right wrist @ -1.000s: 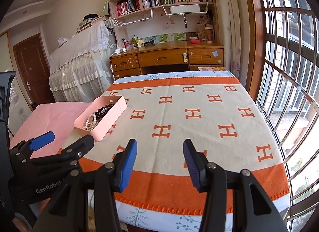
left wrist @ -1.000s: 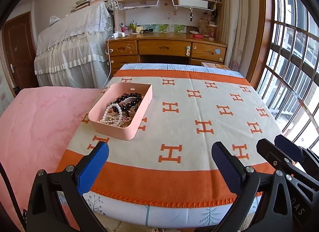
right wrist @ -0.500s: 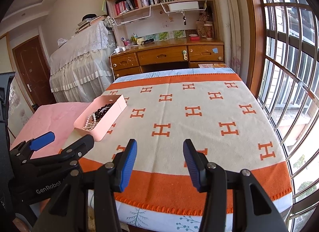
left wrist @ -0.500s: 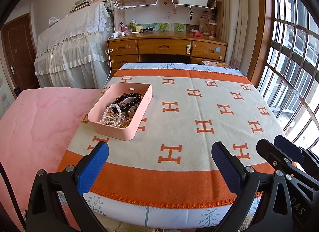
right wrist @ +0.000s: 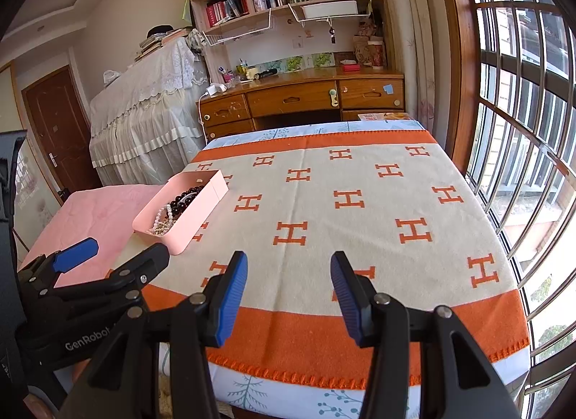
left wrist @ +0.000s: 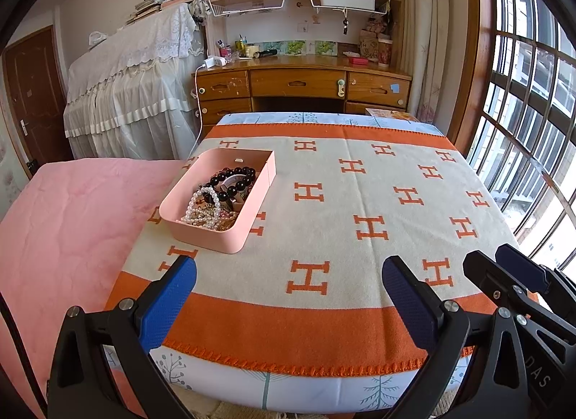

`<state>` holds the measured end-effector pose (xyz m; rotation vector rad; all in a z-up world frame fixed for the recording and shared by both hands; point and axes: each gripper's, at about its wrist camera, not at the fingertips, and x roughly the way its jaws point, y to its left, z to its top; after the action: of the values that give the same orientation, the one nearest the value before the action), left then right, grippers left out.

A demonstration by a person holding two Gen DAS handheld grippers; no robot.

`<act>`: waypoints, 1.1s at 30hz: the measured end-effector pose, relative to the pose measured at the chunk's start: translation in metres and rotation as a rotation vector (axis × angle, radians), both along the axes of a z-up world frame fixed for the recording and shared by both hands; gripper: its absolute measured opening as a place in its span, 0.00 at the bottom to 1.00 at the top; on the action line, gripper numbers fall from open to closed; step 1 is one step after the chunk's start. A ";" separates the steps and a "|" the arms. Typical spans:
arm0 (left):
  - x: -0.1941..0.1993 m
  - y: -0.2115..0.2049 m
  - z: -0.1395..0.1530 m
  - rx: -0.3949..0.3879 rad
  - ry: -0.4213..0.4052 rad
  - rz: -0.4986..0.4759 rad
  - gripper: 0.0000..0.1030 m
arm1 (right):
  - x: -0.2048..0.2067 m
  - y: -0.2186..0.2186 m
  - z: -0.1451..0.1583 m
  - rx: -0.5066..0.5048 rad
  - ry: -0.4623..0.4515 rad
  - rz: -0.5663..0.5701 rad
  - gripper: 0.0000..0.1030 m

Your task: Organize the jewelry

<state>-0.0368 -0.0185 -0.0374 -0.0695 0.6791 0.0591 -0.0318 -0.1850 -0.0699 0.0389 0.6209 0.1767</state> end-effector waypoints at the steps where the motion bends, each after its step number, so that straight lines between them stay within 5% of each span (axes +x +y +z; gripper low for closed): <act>1: 0.000 0.000 -0.001 0.000 0.001 0.000 0.99 | 0.000 0.000 0.000 0.000 0.001 0.000 0.47; 33: -0.002 0.005 -0.010 0.001 0.020 -0.002 0.99 | 0.001 -0.002 -0.001 0.004 0.010 0.000 0.47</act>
<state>-0.0391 -0.0135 -0.0473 -0.0674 0.6988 0.0587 -0.0304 -0.1872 -0.0708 0.0433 0.6307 0.1780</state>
